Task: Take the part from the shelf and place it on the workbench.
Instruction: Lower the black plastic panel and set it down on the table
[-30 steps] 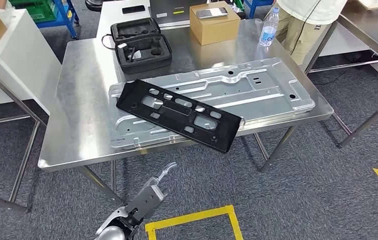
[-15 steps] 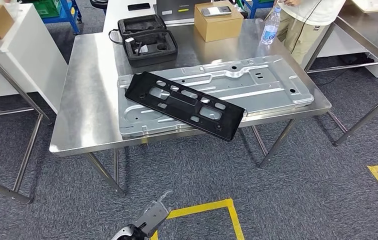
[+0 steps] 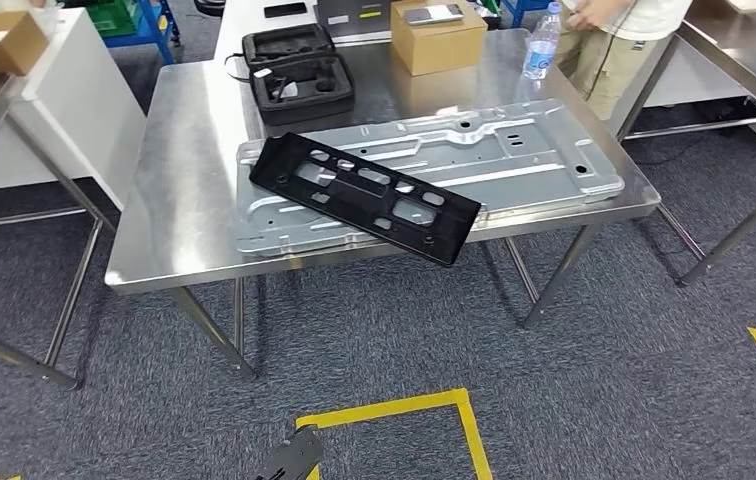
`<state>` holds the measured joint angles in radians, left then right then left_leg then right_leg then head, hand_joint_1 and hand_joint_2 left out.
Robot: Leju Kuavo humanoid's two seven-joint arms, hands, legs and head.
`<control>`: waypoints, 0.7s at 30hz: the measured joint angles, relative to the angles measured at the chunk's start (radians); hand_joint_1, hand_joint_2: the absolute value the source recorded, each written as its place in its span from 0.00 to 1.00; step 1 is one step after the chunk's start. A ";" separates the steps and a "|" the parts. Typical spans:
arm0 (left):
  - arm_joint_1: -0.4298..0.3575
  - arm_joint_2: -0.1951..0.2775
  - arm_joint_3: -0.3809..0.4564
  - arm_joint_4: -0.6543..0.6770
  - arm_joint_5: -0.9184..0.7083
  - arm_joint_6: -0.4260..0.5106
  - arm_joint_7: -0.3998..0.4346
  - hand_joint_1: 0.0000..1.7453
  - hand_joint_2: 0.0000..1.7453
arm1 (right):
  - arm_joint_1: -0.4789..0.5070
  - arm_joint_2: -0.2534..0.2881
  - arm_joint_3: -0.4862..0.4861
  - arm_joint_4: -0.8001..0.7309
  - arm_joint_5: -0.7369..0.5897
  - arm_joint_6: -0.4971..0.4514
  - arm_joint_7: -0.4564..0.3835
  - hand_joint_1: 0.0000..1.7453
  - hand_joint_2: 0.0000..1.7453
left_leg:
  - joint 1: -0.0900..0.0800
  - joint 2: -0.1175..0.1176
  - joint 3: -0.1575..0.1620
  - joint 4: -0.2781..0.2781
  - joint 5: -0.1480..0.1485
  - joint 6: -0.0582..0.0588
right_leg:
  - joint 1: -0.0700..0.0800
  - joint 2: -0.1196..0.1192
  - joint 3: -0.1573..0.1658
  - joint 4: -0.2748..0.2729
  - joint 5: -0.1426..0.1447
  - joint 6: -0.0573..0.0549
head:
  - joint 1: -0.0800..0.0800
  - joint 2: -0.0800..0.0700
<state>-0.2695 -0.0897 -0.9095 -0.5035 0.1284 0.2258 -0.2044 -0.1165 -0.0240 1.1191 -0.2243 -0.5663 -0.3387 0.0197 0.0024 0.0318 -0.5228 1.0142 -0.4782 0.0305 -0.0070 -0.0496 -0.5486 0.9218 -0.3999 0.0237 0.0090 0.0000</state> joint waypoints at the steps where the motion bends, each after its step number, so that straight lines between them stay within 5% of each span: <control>1: -0.001 -0.002 0.000 0.006 -0.002 0.005 0.005 0.00 0.00 | -0.001 0.000 0.000 0.000 0.000 0.000 0.000 0.00 0.00 | -0.003 0.011 0.031 -0.058 0.017 0.005 | 0.003 -0.007 -0.001 0.002 0.002 0.004 | 0.000 0.000; 4: -0.001 -0.011 0.001 0.034 -0.013 0.020 0.027 0.00 0.00 | -0.002 0.000 0.000 0.000 -0.001 0.000 0.000 0.00 0.00 | -0.011 0.010 0.038 -0.095 0.033 0.023 | 0.006 -0.026 -0.005 0.005 0.009 0.018 | 0.002 0.000; 6: 0.008 -0.013 0.001 0.058 -0.018 0.029 0.052 0.00 0.00 | -0.001 0.000 0.000 0.000 -0.001 0.000 0.001 0.00 0.00 | -0.008 -0.001 0.030 -0.098 0.046 0.035 | 0.002 -0.017 -0.014 0.022 -0.008 0.029 | 0.002 0.000; 10: 0.021 -0.017 0.001 0.095 -0.017 0.048 0.099 0.00 0.00 | 0.004 0.001 0.000 0.000 -0.002 -0.001 0.006 0.00 0.00 | -0.004 -0.023 0.002 -0.099 0.071 0.052 | -0.003 0.032 -0.099 0.258 -0.166 0.042 | 0.004 0.000; 12: 0.034 -0.017 0.001 0.116 -0.016 0.062 0.122 0.00 0.00 | 0.008 0.001 0.000 0.000 -0.004 -0.001 0.011 0.00 0.00 | -0.005 -0.037 -0.010 -0.097 0.081 0.050 | -0.003 0.036 -0.099 0.306 -0.183 0.042 | 0.004 0.000; 17: 0.066 -0.015 0.001 0.152 0.001 0.084 0.179 0.00 0.00 | 0.010 0.002 0.000 0.000 -0.013 -0.003 0.013 0.00 0.00 | -0.010 -0.075 -0.031 -0.090 0.102 0.032 | -0.003 0.088 0.085 0.007 -0.078 0.027 | 0.003 0.000; 21: 0.090 -0.007 0.002 0.175 0.008 0.086 0.190 0.00 0.00 | 0.010 0.008 0.000 0.000 -0.018 -0.004 0.014 0.00 0.00 | -0.007 -0.084 -0.054 -0.069 0.099 0.009 | -0.003 0.074 0.078 -0.006 -0.065 0.005 | 0.001 0.000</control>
<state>-0.1794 -0.0970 -0.9076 -0.3281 0.1362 0.3116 -0.0143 -0.1068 -0.0163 1.1194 -0.2243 -0.5841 -0.3427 0.0334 -0.0047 -0.0518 -0.5764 0.9454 -0.3790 0.0397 -0.0104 0.0249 -0.4703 0.9162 -0.4647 0.0287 0.0098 0.0000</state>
